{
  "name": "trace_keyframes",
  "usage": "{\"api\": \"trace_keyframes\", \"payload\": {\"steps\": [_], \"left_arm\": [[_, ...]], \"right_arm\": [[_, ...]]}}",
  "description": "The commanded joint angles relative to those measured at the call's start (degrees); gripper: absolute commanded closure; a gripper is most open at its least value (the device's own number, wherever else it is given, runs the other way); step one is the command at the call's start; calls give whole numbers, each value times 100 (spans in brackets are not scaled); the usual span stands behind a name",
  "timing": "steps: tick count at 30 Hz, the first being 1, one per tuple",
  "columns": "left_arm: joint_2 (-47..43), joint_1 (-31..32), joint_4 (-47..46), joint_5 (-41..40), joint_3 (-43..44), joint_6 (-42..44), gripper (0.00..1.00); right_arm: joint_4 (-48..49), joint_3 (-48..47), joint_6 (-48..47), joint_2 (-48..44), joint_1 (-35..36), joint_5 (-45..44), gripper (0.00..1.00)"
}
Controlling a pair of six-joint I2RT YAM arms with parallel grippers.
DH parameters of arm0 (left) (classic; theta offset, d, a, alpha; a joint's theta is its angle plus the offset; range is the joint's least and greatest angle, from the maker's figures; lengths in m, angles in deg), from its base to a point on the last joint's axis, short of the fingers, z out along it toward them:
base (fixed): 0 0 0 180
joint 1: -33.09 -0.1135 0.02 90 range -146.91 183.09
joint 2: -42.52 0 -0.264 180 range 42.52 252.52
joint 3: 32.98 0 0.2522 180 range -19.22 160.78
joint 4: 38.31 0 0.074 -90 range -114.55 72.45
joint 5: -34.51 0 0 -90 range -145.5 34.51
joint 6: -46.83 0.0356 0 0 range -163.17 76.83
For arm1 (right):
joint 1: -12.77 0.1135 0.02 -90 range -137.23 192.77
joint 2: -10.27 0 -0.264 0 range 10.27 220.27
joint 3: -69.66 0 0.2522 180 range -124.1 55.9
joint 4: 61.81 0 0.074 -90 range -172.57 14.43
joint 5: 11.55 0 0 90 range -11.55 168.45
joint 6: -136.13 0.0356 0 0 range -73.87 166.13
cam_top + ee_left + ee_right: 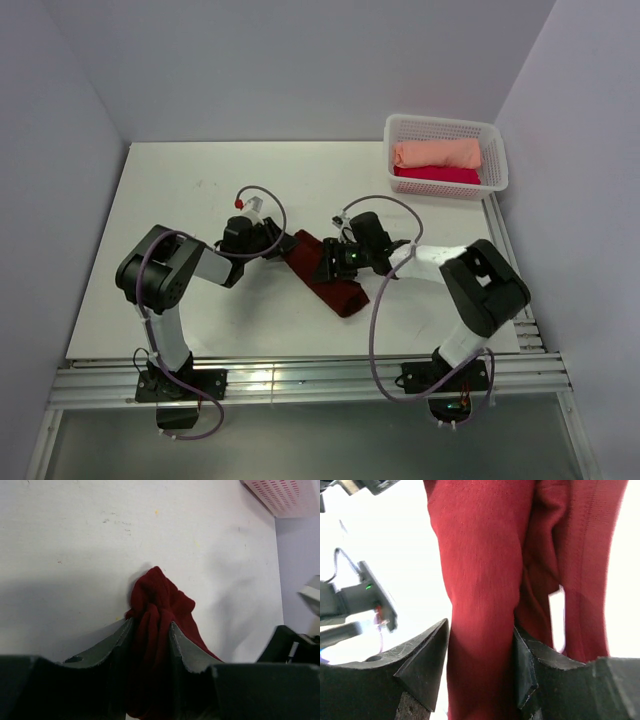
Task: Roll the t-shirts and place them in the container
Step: Roll the tshirt
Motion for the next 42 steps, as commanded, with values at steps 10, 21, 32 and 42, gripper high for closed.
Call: {"api": "trace_keyframes", "payload": {"steps": [10, 21, 32, 42], "left_arm": [[-133, 16, 850, -313, 120, 468, 100], [-124, 16, 806, -234, 93, 468, 100], [-133, 25, 973, -322, 128, 486, 100], [-291, 16, 1052, -454, 49, 565, 100]], "right_arm": [[-1970, 207, -454, -2007, 1076, -3377, 42], [-2587, 57, -384, -2167, 2324, -4952, 41], [-2060, 277, -33, -1569, 2668, -4223, 72], [-955, 1470, 679, -2263, 2475, -3028, 100]]}}
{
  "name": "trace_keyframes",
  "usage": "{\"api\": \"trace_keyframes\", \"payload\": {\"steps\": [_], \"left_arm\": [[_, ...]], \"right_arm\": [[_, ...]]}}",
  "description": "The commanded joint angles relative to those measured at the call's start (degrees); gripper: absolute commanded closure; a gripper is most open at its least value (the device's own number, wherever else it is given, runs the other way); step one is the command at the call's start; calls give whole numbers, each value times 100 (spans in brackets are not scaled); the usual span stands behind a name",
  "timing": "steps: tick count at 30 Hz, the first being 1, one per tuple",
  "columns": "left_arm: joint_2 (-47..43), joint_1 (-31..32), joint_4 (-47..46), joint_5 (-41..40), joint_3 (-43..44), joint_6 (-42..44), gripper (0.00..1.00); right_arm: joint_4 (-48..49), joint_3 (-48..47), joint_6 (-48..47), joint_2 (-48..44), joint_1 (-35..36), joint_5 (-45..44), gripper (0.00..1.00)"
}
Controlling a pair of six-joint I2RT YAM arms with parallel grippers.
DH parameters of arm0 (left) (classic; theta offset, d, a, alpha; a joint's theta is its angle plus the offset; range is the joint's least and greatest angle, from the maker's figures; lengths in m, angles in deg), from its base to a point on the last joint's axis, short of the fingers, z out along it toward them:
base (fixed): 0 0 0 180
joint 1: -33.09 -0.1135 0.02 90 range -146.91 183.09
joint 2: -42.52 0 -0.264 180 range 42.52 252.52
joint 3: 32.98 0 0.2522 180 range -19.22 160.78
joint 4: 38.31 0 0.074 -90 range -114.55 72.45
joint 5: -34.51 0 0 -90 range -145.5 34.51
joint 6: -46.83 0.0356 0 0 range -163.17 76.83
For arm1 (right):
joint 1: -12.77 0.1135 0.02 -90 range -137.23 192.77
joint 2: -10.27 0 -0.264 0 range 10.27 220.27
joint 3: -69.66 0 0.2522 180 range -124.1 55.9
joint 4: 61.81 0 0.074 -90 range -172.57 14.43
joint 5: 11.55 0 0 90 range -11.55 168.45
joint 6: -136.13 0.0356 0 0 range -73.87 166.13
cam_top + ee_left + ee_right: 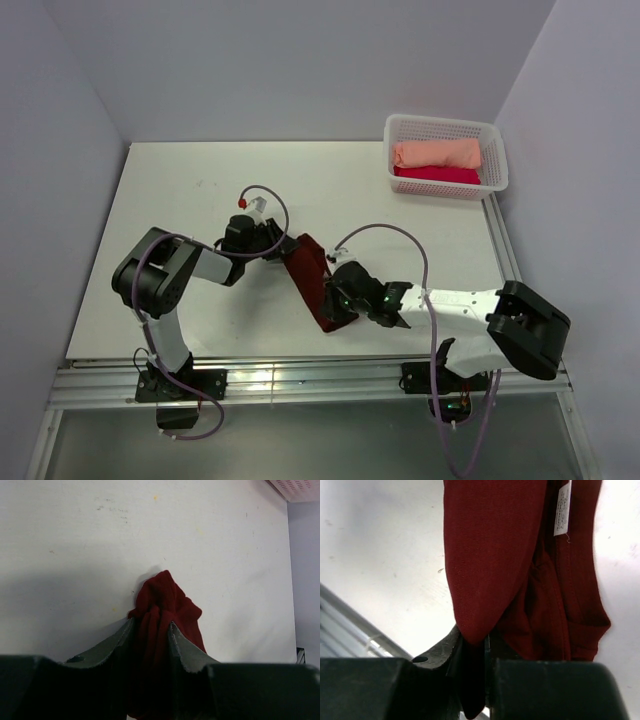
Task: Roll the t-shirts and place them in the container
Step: Roll the tshirt
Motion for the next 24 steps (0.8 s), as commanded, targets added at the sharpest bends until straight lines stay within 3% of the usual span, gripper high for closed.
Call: {"api": "trace_keyframes", "payload": {"steps": [1, 6, 12, 17, 24], "left_arm": [[-107, -36, 464, -462, -84, 298, 100], [-283, -45, 798, -637, -23, 404, 100], [-607, -36, 1351, -945, -75, 334, 100], [-1266, -45, 1641, -1508, -479, 237, 100], [-2093, 16, 2318, -2105, -936, -79, 100]], "right_arm": [[323, 547, 524, -202, -126, 1173, 100], [1070, 1197, 1025, -255, -592, 1816, 100], [1116, 1497, 1334, -308, -1014, 2221, 100], [1221, 1585, 1193, -54, -1812, 2651, 100], [563, 1120, 824, 167, -2043, 2143, 95]]}}
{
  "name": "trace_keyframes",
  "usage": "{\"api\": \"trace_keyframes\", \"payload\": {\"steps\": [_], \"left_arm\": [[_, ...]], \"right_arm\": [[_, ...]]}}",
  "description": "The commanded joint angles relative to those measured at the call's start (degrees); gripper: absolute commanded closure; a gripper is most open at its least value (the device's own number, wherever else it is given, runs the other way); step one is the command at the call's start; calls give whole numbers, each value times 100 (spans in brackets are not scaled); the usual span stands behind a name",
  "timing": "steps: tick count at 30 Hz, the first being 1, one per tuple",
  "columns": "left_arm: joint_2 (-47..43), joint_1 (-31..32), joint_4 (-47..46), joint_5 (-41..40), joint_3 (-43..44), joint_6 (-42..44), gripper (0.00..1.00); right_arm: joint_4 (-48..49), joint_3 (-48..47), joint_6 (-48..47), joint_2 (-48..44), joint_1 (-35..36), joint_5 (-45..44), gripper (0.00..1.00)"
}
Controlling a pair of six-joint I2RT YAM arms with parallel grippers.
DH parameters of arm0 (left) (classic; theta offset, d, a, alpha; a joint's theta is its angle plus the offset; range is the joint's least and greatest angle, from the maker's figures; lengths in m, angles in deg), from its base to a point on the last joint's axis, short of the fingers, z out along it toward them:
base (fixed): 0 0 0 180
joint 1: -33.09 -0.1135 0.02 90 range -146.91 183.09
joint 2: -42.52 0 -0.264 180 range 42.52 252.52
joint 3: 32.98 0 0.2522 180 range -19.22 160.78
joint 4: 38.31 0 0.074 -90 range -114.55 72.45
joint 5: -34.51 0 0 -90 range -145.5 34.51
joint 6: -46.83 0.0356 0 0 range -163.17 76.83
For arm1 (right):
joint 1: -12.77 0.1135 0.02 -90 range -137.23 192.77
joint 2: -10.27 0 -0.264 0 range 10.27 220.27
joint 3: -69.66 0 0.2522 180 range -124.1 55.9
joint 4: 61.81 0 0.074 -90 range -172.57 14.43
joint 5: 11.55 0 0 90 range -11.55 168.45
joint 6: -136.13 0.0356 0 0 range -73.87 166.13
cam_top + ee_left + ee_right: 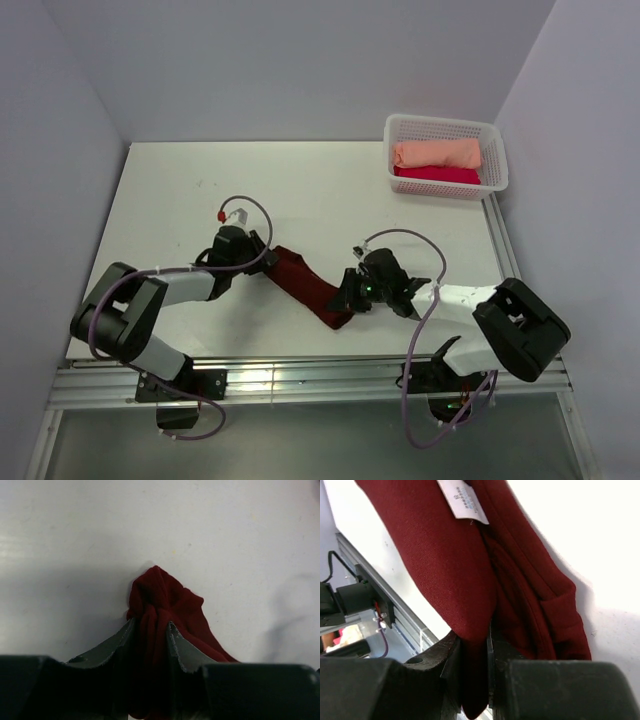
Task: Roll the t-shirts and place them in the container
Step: Roll the tshirt
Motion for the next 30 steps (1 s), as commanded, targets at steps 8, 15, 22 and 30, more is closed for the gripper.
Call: {"api": "trace_keyframes", "payload": {"steps": [8, 15, 22, 30], "left_arm": [[-940, 620, 979, -2098, -670, -821, 100], [-634, 999, 1164, -2556, -503, -954, 100], [-335, 1219, 1305, -2714, -240, -1007, 100], [-168, 1272, 1340, -2636, -99, -902, 100]], "right_arm": [[-2151, -423, -550, -627, -93, -1470, 59], [-2591, -274, -471, -1296, -67, -1902, 40], [-2802, -204, -260, -1332, -67, -2333, 40], [-2855, -450, 38, -787, -84, -2903, 19]]}}
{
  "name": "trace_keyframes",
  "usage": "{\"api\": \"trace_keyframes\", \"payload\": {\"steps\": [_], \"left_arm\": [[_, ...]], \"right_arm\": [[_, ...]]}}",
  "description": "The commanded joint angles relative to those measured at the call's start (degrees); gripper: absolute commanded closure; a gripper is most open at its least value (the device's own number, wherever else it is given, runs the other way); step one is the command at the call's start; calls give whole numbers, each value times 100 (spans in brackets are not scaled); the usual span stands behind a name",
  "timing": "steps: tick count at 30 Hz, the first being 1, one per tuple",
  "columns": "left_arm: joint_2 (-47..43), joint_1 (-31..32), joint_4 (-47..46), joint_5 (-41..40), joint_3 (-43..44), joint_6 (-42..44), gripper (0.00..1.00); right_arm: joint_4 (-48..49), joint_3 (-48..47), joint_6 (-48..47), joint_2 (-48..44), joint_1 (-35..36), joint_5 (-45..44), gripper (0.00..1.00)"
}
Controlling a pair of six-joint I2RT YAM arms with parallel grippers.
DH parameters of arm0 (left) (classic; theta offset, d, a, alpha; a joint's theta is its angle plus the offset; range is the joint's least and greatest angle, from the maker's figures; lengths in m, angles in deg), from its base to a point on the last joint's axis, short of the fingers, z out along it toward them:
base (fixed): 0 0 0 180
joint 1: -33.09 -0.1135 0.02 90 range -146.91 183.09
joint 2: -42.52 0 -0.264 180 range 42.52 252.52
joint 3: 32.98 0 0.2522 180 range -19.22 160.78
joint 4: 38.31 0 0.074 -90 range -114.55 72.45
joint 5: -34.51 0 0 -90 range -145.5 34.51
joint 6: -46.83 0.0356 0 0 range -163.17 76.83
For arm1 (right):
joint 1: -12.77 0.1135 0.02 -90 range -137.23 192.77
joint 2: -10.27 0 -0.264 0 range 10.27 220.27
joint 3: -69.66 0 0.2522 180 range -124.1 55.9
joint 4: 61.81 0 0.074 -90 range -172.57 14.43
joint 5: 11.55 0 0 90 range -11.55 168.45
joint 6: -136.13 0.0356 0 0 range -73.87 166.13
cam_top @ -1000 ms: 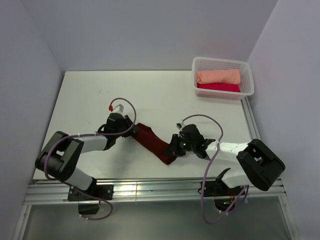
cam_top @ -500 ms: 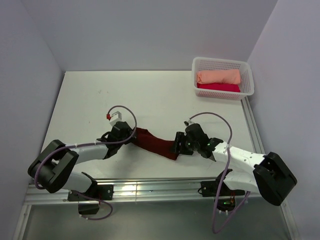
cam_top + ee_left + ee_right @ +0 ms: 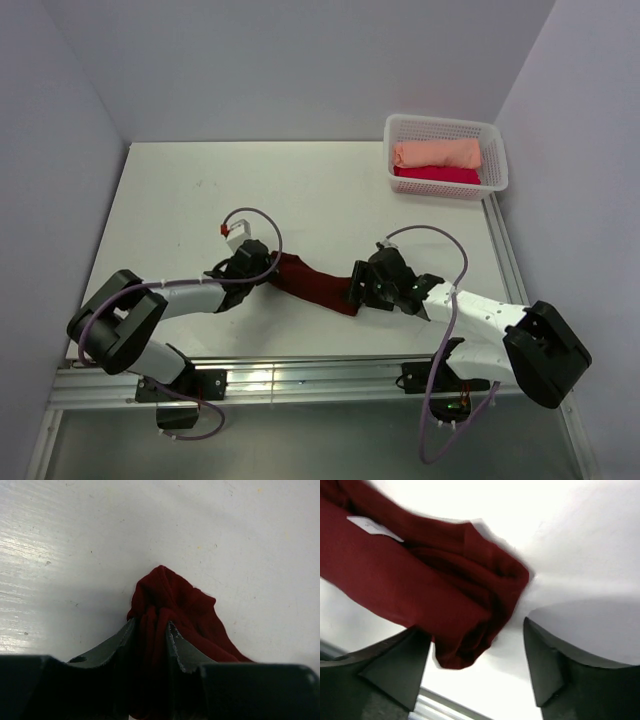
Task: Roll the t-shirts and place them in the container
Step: Roll the tshirt
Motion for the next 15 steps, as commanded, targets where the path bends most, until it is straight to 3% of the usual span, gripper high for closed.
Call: {"api": "trace_keyframes", "payload": {"steps": [1, 5, 8, 11, 13, 14, 15], "left_arm": [[246, 21, 534, -126, 67, 200, 100], [395, 21, 569, -65, 155, 262, 100], [465, 30, 578, -29, 208, 306, 100], [492, 22, 551, 41, 225, 332, 100], [509, 30, 533, 85, 225, 350, 100], [518, 30, 525, 85, 225, 350, 100], [518, 30, 533, 94, 234, 358, 100]], "right_arm": [[-451, -120, 50, 262, -64, -777, 18], [-13, -112, 58, 613, -73, -568, 20], [409, 29, 163, 824, -65, -331, 30], [761, 143, 269, 983, -73, -251, 45], [876, 205, 296, 1001, -73, -277, 62], [912, 205, 296, 992, -73, -294, 79], [894, 197, 296, 966, -73, -355, 88]]}}
